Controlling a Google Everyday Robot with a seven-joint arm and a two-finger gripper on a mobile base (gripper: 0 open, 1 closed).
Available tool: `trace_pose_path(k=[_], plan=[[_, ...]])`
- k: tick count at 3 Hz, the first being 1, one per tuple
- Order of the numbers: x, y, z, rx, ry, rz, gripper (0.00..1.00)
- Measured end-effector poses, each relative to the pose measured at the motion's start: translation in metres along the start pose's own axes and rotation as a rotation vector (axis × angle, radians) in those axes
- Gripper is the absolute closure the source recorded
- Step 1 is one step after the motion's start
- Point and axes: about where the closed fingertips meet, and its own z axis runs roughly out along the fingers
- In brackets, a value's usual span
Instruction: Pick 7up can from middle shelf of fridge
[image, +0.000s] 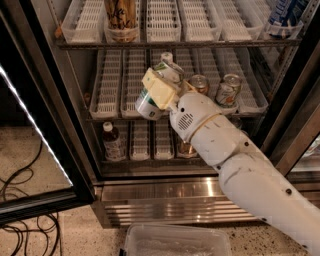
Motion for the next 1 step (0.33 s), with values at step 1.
trace_pose_path(k=[1], plan=[[0.0055, 0.0025, -0.0008, -0.003, 0.006, 0.001, 1.0]])
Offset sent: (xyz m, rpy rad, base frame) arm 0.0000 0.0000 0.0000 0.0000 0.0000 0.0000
